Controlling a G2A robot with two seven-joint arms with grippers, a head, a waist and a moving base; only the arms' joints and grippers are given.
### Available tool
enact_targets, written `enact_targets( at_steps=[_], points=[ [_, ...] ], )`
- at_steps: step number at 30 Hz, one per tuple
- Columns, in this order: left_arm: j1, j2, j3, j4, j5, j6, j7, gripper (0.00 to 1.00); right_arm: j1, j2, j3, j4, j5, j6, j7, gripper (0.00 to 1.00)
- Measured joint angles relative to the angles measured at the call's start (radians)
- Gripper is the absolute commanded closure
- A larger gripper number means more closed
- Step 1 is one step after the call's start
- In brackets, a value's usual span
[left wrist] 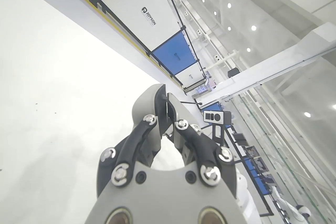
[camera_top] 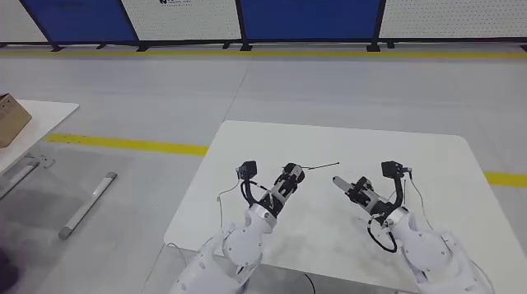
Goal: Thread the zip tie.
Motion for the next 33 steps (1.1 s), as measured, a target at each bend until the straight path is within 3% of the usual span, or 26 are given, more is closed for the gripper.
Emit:
enact_targets(
  at_steps=[6,13,16,19,22,29,33],
  points=[
    [0.006,-0.002,-0.035,-0.023,-0.159,0.001,-0.039,1.00,0.012,0.002,-0.032,0.014,-0.152,-0.036,-0.012,0.00],
    [0.007,-0.002,-0.040,-0.025,-0.170,0.006,-0.040,1.00,0.014,0.001,-0.034,0.016,-0.150,-0.035,-0.011,0.00],
    [0.006,-0.003,-0.034,-0.023,-0.179,-0.001,-0.053,1.00,0.008,0.001,-0.040,0.013,-0.207,-0.032,-0.062,0.00],
    [0.001,-0.003,-0.031,-0.022,-0.216,-0.014,-0.091,1.00,0.009,0.000,-0.058,0.024,-0.272,-0.095,-0.123,0.00],
    [-0.001,-0.004,-0.036,-0.023,-0.226,-0.016,-0.086,1.00,0.020,-0.003,-0.066,0.057,-0.226,-0.138,-0.120,0.00],
    [-0.001,-0.004,-0.036,-0.024,-0.222,-0.015,-0.078,1.00,0.018,-0.004,-0.067,0.058,-0.218,-0.135,-0.116,0.00],
    [-0.002,-0.005,-0.024,-0.021,-0.210,-0.021,-0.082,1.00,0.022,-0.011,-0.067,0.064,-0.141,-0.115,-0.133,0.00]
  ],
)
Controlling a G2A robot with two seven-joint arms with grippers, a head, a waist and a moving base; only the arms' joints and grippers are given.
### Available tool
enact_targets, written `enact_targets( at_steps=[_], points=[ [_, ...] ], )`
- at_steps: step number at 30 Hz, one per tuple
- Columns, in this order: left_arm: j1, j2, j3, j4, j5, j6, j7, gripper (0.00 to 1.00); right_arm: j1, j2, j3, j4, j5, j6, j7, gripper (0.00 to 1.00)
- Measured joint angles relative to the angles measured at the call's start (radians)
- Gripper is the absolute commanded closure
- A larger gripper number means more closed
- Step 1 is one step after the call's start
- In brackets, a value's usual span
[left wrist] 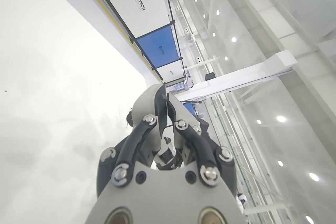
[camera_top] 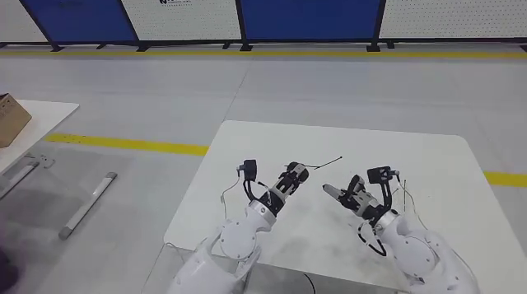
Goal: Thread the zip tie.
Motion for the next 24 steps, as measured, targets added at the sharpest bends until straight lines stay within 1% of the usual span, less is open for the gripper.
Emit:
enact_targets(
  at_steps=[1,2,3,4,5,6,9,12,16,17,19,24],
  points=[
    [0.001,0.000,0.001,-0.001,0.001,-0.001,0.000,1.00,0.003,-0.001,-0.002,0.000,0.005,0.003,-0.007,0.20],
    [0.002,0.000,0.001,-0.001,0.002,-0.002,0.000,1.00,0.005,-0.003,-0.004,0.000,0.005,0.007,-0.016,0.47],
    [0.003,0.000,0.000,-0.002,0.003,-0.004,0.001,1.00,0.007,-0.005,-0.008,-0.002,-0.001,0.013,-0.027,0.55],
    [0.004,0.000,0.000,-0.003,0.004,-0.004,0.001,1.00,0.008,-0.006,-0.012,-0.003,-0.008,0.018,-0.035,0.55],
    [0.006,0.001,-0.001,-0.004,0.005,-0.005,0.001,1.00,0.009,-0.007,-0.016,-0.004,-0.015,0.022,-0.039,0.60],
    [0.007,0.001,-0.002,-0.006,0.007,-0.005,0.001,1.00,0.012,-0.009,-0.023,-0.005,-0.023,0.025,-0.038,0.61],
    [0.012,0.002,-0.003,-0.008,0.011,-0.006,0.001,1.00,0.018,-0.011,-0.036,-0.002,-0.015,0.014,-0.012,0.65],
    [0.014,0.002,0.000,-0.006,0.016,-0.009,0.002,1.00,0.024,-0.013,-0.039,0.003,0.011,-0.008,0.015,0.65],
    [0.013,0.002,0.008,0.004,0.030,-0.009,0.001,1.00,0.025,-0.012,-0.035,0.000,0.027,-0.027,0.025,0.64],
    [0.012,0.002,0.010,0.007,0.033,-0.008,0.000,1.00,0.025,-0.012,-0.035,-0.003,0.026,-0.028,0.026,0.65],
    [0.011,0.001,0.014,0.011,0.037,-0.007,-0.001,1.00,0.024,-0.012,-0.033,-0.010,0.021,-0.029,0.025,0.62],
    [0.010,0.001,0.021,0.012,0.046,-0.005,-0.004,1.00,0.020,-0.010,-0.035,-0.025,-0.001,-0.028,0.026,0.63]
  ],
)
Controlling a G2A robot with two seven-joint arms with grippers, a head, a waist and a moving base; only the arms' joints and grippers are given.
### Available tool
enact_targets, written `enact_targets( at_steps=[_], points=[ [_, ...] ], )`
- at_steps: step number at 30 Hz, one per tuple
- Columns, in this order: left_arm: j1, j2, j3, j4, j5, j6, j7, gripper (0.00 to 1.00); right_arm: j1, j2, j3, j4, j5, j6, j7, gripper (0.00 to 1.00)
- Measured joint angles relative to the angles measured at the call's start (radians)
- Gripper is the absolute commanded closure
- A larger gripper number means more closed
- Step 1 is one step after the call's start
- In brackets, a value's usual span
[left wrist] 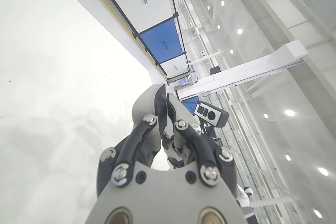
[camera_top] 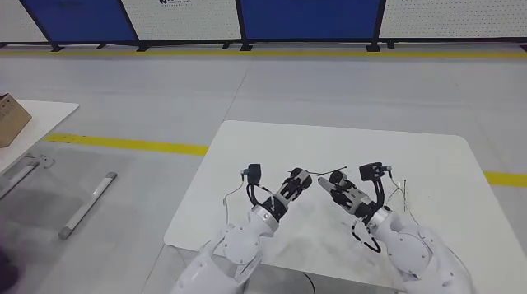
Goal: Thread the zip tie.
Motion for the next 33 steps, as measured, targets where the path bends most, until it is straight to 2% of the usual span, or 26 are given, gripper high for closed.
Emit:
enact_targets(
  at_steps=[8,13,17,22,24,33],
  points=[
    [0.004,0.001,0.009,-0.007,0.013,0.001,-0.007,1.00,0.001,-0.001,-0.006,0.000,-0.016,0.001,0.003,0.72],
    [0.006,0.001,0.012,-0.013,0.020,0.003,-0.012,1.00,0.005,-0.003,-0.011,0.000,-0.033,0.007,-0.003,0.71],
    [0.004,0.002,0.014,-0.012,0.026,0.005,-0.012,1.00,0.006,-0.004,-0.014,-0.001,-0.038,0.005,-0.001,0.75],
    [-0.002,0.001,0.017,-0.003,0.026,0.005,-0.008,1.00,0.008,-0.005,-0.019,0.000,-0.041,0.000,0.005,0.75],
    [-0.003,0.001,0.018,-0.002,0.026,0.005,-0.007,1.00,0.008,-0.006,-0.020,0.001,-0.041,0.000,0.006,0.80],
    [-0.008,0.001,0.023,0.003,0.043,0.001,-0.005,1.00,0.012,-0.007,-0.020,-0.001,-0.034,0.000,0.004,0.79]
  ],
)
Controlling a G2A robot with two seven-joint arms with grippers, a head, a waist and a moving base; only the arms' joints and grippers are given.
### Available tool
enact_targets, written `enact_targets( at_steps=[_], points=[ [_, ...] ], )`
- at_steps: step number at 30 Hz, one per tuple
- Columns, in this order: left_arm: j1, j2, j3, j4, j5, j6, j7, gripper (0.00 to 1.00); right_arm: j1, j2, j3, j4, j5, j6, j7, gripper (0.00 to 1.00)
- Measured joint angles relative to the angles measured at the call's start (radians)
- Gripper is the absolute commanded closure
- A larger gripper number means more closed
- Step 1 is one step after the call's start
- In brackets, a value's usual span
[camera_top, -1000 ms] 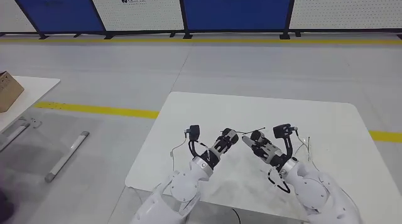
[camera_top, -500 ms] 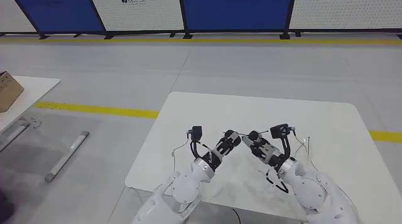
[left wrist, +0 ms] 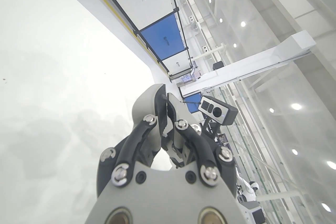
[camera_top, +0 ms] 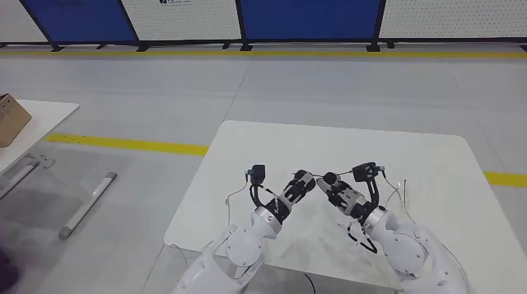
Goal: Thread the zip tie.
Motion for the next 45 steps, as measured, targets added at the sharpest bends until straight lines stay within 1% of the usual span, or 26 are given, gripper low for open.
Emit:
enact_targets(
  at_steps=[3,4,5,20,27,35,40,45],
  points=[
    [-0.001,0.000,0.005,0.000,0.009,-0.002,-0.004,1.00,0.002,0.000,0.001,0.002,0.004,0.000,0.002,0.84],
    [-0.001,0.000,0.006,0.000,0.011,-0.002,-0.004,1.00,0.003,0.000,0.001,0.003,0.005,0.000,0.003,0.90],
    [0.000,0.000,0.007,-0.001,0.013,-0.003,-0.004,1.00,0.004,-0.001,0.001,0.004,0.006,0.000,0.003,1.00],
    [-0.002,0.000,0.012,-0.002,0.011,-0.004,-0.001,1.00,0.008,-0.002,0.001,0.014,0.009,0.002,0.012,1.00],
    [0.011,0.002,0.011,-0.012,0.019,-0.033,0.000,1.00,0.012,-0.004,-0.008,0.018,-0.011,0.020,0.025,1.00],
    [0.024,0.004,0.002,-0.023,0.010,-0.053,0.003,1.00,0.021,-0.008,-0.021,0.035,-0.025,0.032,0.040,1.00],
    [0.032,0.006,-0.004,-0.039,-0.002,-0.071,0.005,1.00,0.023,-0.008,-0.022,0.045,-0.036,0.038,0.051,1.00],
    [0.046,0.008,-0.016,-0.063,-0.010,-0.078,0.003,1.00,0.024,-0.008,-0.021,0.049,-0.048,0.042,0.059,1.00]
  ],
)
